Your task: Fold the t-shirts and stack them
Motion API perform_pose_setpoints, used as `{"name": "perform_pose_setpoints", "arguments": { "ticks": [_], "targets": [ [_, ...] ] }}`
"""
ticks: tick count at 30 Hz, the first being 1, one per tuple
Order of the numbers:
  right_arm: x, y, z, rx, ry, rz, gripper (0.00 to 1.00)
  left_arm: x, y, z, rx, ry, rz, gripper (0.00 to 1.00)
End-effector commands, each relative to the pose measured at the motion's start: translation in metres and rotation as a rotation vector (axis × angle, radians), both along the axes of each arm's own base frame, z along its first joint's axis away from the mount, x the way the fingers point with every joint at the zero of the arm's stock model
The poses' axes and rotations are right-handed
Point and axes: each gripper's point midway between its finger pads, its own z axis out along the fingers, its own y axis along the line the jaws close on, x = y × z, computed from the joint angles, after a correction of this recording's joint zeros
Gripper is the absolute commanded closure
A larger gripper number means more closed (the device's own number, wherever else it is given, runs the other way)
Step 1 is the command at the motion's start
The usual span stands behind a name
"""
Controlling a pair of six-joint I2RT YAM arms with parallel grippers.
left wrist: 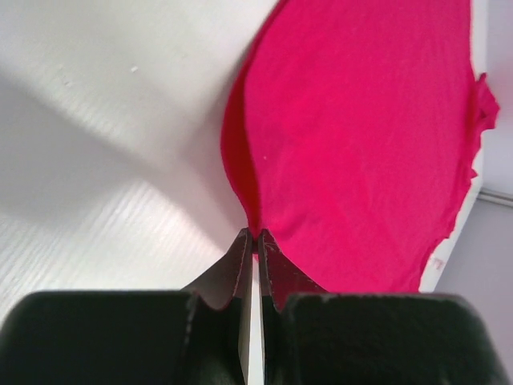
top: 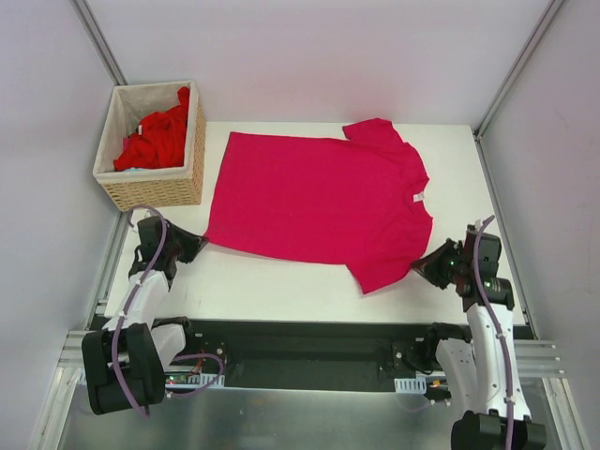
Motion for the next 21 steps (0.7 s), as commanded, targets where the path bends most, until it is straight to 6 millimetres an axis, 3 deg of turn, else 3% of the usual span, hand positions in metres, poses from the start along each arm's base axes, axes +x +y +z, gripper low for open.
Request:
{"name": "perform_pose_setpoints", "arguments": {
  "ticks": [1,6,8,9,10,16,21],
  "targets": [
    [0.047,-0.006,0.039,-0.008,-0.149,-0.003,0.99,0.026,0.002,0.039,-0.023,-0.067,-0.01,1.0],
    [0.088,-0.01,0.064,-0.002,-0.215,-0.021,0.99,0.061,0.002,0.062,-0.044,-0.081,-0.047,1.0],
    [0.102,-0.009,0.064,0.011,-0.203,-0.015,0.99,0.07,0.001,0.065,-0.046,-0.083,-0.058,1.0],
    [0.113,-0.008,0.079,0.017,-0.245,-0.012,0.99,0.077,-0.002,0.066,-0.045,-0.08,-0.07,1.0],
    [0.121,-0.003,0.073,0.024,-0.215,0.0,0.99,0.082,-0.001,0.067,-0.037,-0.08,-0.068,1.0],
    [0.16,0.02,0.111,0.007,-0.282,0.069,0.99,0.106,-0.015,0.056,-0.034,-0.045,-0.111,1.0],
    [0.188,0.031,0.113,-0.001,-0.258,0.095,0.99,0.126,-0.025,0.04,-0.018,-0.006,-0.141,1.0]
  ]
}}
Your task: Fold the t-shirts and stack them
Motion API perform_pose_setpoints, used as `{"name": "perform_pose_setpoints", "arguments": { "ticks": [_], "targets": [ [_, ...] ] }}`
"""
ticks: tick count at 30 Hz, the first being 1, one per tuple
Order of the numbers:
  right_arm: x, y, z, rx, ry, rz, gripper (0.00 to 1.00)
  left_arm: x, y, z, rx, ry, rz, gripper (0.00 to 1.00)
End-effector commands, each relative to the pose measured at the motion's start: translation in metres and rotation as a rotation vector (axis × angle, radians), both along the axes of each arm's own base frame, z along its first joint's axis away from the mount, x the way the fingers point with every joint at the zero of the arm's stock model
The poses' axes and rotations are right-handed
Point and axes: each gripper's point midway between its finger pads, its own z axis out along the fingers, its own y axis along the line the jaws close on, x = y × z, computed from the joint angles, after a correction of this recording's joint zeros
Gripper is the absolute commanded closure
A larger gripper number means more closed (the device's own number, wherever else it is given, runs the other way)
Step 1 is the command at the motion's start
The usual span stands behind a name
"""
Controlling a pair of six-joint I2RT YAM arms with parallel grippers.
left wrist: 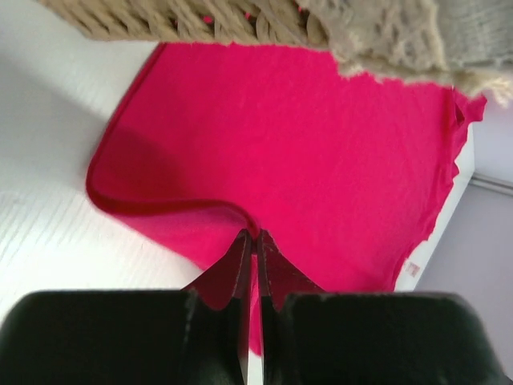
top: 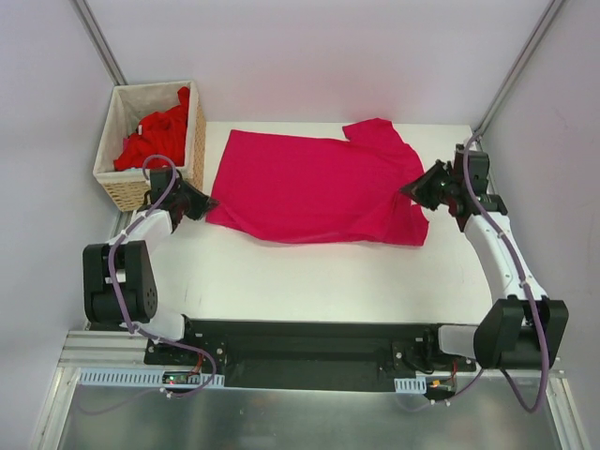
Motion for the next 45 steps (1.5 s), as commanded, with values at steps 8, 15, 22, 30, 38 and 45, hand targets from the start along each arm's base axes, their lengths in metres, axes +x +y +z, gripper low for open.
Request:
{"name": "perform_pose_setpoints", "arguments": {
  "ticks": [8,15,22,30,38,45],
  "targets": [
    [0.051,-0.004,0.02,-0.067,-0.051,-0.032,0.99,0.054,-0.007,0.001,0.037,-0.019,-0.019,1.0],
    [0.056,-0.014,0.01,-0.088,-0.03,-0.056,0.99,0.063,-0.001,0.004,0.068,-0.019,0.003,1.0],
    [0.049,-0.021,0.013,-0.105,-0.032,-0.075,0.99,0.053,0.013,0.012,0.135,-0.023,0.045,1.0],
    [0.033,-0.022,0.028,-0.112,-0.063,-0.073,0.99,0.032,0.019,0.03,0.17,-0.044,0.076,1.0],
    [0.02,-0.027,0.032,-0.108,-0.063,-0.079,0.99,-0.01,0.041,0.046,0.242,-0.046,0.15,1.0],
    [0.013,-0.027,0.043,-0.102,-0.083,-0.086,0.99,-0.022,0.04,0.066,0.249,-0.085,0.135,1.0]
  ]
}}
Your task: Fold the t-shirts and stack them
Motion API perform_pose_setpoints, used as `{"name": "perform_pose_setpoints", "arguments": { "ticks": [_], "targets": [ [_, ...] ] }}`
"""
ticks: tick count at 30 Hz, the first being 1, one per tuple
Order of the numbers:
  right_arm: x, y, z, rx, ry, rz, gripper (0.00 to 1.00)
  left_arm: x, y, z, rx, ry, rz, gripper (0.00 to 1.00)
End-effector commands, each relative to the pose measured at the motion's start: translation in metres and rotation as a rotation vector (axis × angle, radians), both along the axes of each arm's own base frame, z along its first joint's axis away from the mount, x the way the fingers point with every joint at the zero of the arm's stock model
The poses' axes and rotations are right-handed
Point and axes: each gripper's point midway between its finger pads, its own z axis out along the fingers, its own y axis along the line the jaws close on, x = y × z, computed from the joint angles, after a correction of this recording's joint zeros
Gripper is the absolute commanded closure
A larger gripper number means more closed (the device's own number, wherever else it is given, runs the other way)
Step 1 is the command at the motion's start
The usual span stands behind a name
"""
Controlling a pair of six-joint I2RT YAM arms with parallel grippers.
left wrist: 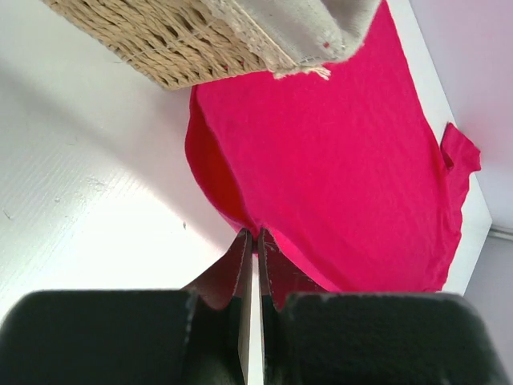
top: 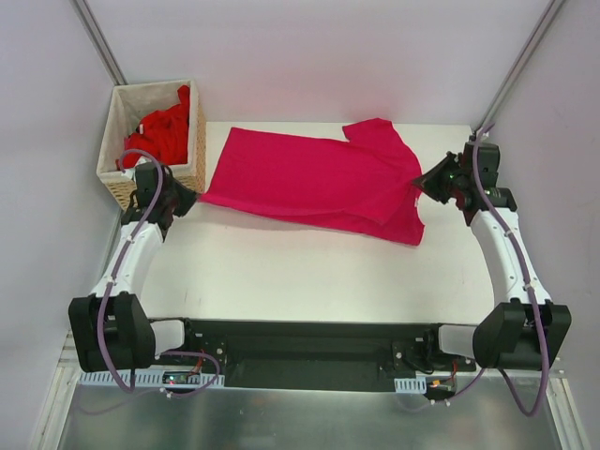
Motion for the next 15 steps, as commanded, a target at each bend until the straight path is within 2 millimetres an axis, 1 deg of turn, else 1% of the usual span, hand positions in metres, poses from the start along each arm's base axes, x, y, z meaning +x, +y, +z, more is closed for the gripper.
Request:
{"name": "perform_pose_setpoints", "arguments": {
  "ticks": [1,3,7,9,11,12,13,14,15],
  "targets": [
    [-0.008,-0.003,0.017,-0.012,-0.049,-0.005,0.99,-0.002,0.005,0.008,0.025,-0.006,-0.006,1.0],
    [-0.008,-0.004,0.018,-0.018,-0.051,-0.009,0.99,0.002,0.004,0.011,0.019,-0.008,-0.009,1.0],
    [-0.008,-0.005,0.016,-0.021,-0.043,-0.009,0.99,0.015,-0.003,0.007,-0.016,0.013,-0.04,1.0],
    [-0.008,-0.006,0.013,-0.025,-0.037,-0.01,0.99,0.017,-0.005,0.005,-0.027,0.021,-0.043,1.0],
    [-0.01,-0.007,0.009,-0.03,-0.03,-0.012,0.99,0.02,-0.014,0.004,-0.013,0.025,-0.067,1.0],
    [-0.012,-0.008,0.008,-0.035,-0.033,-0.014,0.99,0.021,-0.014,0.002,0.0,0.029,-0.066,1.0],
    [-0.014,-0.009,0.007,-0.038,-0.032,-0.018,0.99,0.021,-0.02,0.001,0.004,0.03,-0.078,1.0],
    [-0.017,-0.01,0.002,-0.039,-0.021,-0.021,0.99,0.021,-0.022,0.001,0.006,0.031,-0.079,1.0],
    [-0.02,-0.011,0.002,-0.037,-0.027,-0.021,0.99,0.021,-0.024,0.001,0.009,0.033,-0.081,1.0]
  ]
}}
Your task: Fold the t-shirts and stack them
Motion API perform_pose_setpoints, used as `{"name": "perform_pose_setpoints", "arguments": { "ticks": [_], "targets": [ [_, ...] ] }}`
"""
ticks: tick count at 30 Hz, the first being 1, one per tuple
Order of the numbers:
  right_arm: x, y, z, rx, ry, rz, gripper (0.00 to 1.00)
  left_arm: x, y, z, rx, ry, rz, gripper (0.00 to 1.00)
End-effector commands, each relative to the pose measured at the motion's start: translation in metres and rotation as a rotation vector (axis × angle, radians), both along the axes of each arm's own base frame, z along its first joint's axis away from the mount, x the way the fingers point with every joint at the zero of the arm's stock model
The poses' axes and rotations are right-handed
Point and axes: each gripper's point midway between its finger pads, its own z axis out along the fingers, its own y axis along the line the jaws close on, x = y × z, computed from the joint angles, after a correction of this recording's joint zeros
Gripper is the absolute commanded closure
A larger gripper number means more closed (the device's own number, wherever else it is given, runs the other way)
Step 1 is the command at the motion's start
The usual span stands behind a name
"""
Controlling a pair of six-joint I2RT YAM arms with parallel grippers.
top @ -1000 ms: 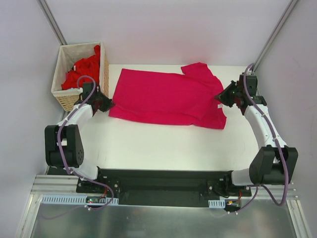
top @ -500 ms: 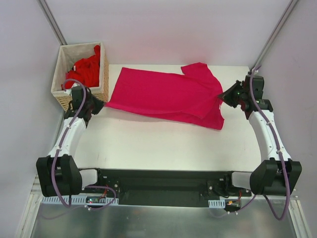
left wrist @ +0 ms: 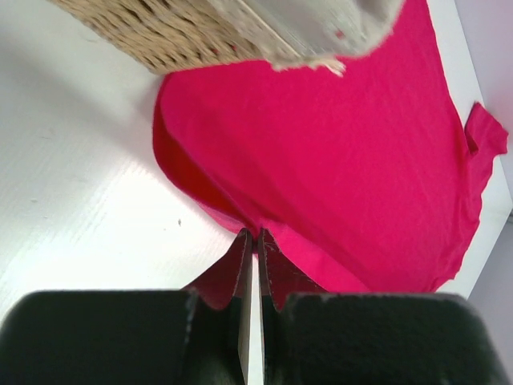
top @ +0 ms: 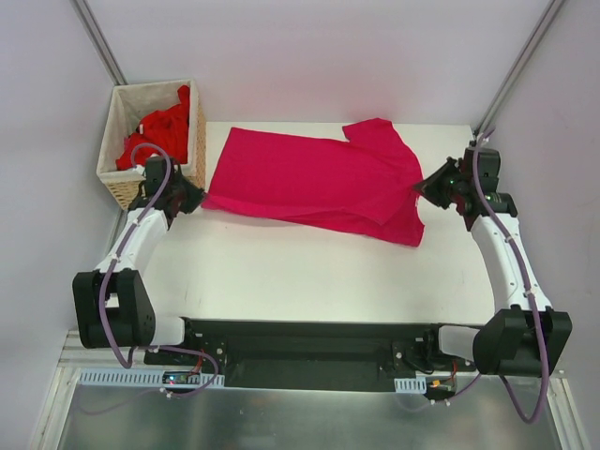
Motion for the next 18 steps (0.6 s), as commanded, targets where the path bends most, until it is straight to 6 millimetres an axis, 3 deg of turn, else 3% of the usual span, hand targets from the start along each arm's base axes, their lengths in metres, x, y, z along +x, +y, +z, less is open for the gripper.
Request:
{"name": "perform_pose_setpoints", "arguments": {
  "ticks": [1,8,18],
  "targets": [
    [-0.01,-0.013,0.004,-0.031,-0.034,-0.029,0.99,0.008,-0.012,0.016,0.03,-0.043,-0.035,1.0],
    [-0.018,-0.031,-0.002,-0.009,-0.017,-0.059,0.99,0.0,-0.032,0.021,0.032,-0.059,-0.071,1.0],
    [-0.029,-0.041,-0.008,0.026,0.0,-0.071,0.99,-0.034,-0.03,0.032,0.022,-0.116,-0.056,1.0]
  ]
}}
